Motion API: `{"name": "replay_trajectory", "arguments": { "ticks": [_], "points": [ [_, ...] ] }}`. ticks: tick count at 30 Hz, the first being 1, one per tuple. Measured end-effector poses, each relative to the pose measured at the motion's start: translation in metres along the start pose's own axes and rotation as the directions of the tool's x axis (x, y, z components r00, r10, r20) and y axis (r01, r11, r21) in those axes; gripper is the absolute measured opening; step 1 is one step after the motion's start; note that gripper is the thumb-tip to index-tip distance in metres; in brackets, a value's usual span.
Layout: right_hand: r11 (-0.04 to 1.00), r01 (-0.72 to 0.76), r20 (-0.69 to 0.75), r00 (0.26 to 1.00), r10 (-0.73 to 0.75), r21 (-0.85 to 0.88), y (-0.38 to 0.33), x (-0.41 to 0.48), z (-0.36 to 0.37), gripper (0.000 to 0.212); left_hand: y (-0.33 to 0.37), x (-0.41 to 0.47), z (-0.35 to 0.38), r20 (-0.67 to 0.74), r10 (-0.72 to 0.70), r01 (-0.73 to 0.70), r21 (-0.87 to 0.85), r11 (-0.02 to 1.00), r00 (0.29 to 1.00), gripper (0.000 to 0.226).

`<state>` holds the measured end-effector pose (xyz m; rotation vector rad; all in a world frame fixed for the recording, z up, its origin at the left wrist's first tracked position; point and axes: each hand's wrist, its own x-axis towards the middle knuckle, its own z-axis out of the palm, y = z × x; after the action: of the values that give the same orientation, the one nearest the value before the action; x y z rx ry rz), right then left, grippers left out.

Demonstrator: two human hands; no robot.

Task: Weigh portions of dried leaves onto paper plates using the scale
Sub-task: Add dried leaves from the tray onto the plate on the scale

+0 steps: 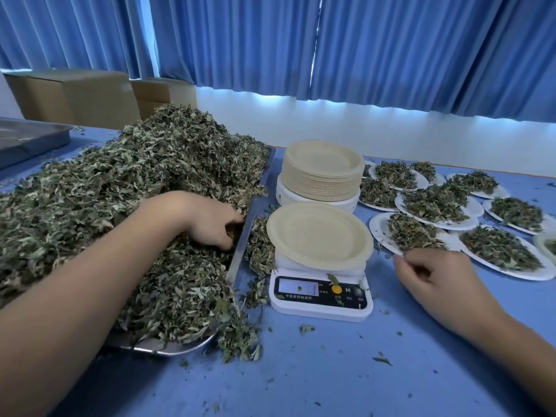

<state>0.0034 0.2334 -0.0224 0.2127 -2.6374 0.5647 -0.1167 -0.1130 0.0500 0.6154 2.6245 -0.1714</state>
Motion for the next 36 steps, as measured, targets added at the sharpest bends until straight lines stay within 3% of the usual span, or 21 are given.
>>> {"name": "replay_trajectory", "arguments": {
  "ticks": [4, 10, 13, 24, 28, 31, 36],
  "points": [
    [0.999, 0.031, 0.067, 0.997, -0.03, -0.018, -0.002, -0.001, 0.007, 0.047, 0.003, -0.011, -0.006, -0.037, 0.062, -0.063, -0.036, 0.997, 0.997, 0.013],
    [1.0, -0.018, 0.079, 0.997, 0.018, -0.008, -0.001, -0.002, 0.004, 0.047, 0.009, -0.025, -0.013, 0.053, 0.021, -0.02, -0.007, 1.0, 0.998, 0.015],
    [0.999, -0.046, 0.088, 0.995, 0.047, -0.012, 0.0, -0.003, 0.002, 0.048, 0.014, -0.026, -0.007, 0.047, -0.025, 0.02, 0.104, 0.994, 0.999, 0.04],
    [0.998, -0.055, 0.086, 0.995, 0.056, -0.02, 0.0, -0.004, 0.003, 0.049, 0.013, -0.021, -0.002, 0.018, 0.001, -0.002, 0.083, 0.997, 1.0, 0.023],
    [0.999, -0.042, 0.089, 0.995, 0.045, -0.035, 0.001, -0.003, 0.003, 0.049, 0.0, -0.029, -0.016, -0.161, -0.007, -0.005, -0.078, 0.997, 0.987, 0.027],
    [0.998, -0.04, 0.089, 0.995, 0.044, -0.042, 0.002, -0.003, 0.003, 0.048, -0.011, -0.034, -0.024, -0.337, -0.047, -0.001, -0.141, 0.99, 0.94, 0.028],
    [0.998, -0.033, 0.095, 0.995, 0.037, -0.045, 0.004, -0.003, 0.004, 0.049, -0.018, -0.035, -0.03, -0.502, -0.104, -0.034, -0.258, 0.966, 0.858, 0.032]
  ]
}}
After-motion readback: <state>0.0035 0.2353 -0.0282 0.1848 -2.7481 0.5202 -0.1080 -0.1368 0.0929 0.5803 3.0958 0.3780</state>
